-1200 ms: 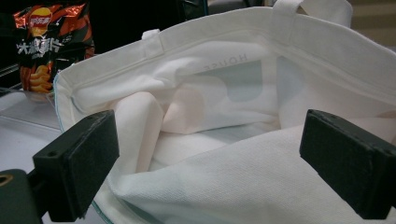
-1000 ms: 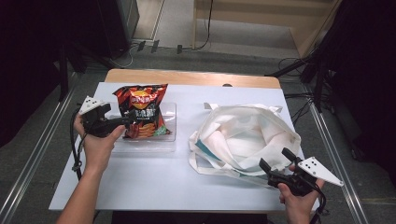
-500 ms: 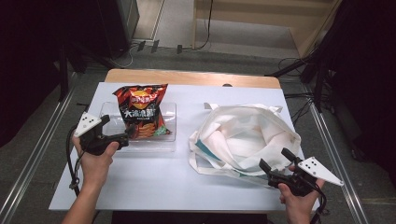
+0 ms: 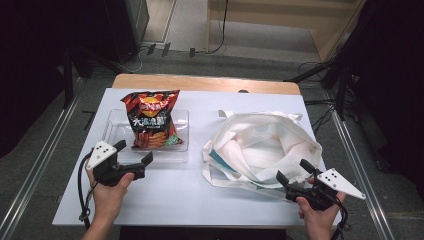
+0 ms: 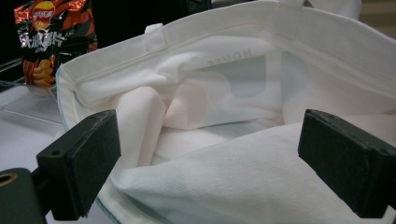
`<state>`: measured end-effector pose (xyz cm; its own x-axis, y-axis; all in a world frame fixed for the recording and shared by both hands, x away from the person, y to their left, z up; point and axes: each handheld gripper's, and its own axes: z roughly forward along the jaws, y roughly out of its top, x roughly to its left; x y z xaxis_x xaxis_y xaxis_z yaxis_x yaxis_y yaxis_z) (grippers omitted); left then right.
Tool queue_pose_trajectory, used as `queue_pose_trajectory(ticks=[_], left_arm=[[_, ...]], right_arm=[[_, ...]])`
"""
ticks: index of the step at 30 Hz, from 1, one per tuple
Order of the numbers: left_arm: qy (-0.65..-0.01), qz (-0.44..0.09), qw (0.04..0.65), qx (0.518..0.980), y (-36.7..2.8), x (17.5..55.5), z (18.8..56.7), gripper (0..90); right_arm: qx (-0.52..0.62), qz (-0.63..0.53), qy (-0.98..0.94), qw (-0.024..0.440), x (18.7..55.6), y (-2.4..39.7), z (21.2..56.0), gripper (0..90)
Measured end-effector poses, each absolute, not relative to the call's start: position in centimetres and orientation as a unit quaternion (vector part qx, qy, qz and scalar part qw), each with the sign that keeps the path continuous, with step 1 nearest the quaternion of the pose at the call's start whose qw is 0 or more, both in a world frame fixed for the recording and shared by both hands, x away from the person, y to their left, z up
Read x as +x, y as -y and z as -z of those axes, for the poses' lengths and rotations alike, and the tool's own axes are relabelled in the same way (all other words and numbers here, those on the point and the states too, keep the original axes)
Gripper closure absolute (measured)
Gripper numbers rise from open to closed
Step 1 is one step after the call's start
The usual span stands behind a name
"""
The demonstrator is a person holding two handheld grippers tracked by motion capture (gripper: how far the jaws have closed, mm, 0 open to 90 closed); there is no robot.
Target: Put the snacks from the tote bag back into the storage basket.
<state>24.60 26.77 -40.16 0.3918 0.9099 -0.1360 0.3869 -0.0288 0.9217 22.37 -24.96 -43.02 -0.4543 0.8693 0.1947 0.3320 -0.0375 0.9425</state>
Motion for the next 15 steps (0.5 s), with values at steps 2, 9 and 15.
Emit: queue_pose_trajectory(ticks=[2,9,15], left_arm=[[-0.483,-0.265,0.497,0.670,-26.8,24.2,40.4,0.0],[-0.494,-0.266,0.501,0.658,-27.9,22.4,41.4,0.0],[-0.495,-0.278,0.492,0.660,-28.5,21.2,42.1,0.0]], right_arm=[[0.461,-0.552,-0.652,0.242,22.3,24.8,43.0,6.0],[0.459,-0.550,-0.653,0.246,22.4,25.0,43.2,6.1],[0.463,-0.547,-0.652,0.249,22.5,25.4,43.3,6.1]])
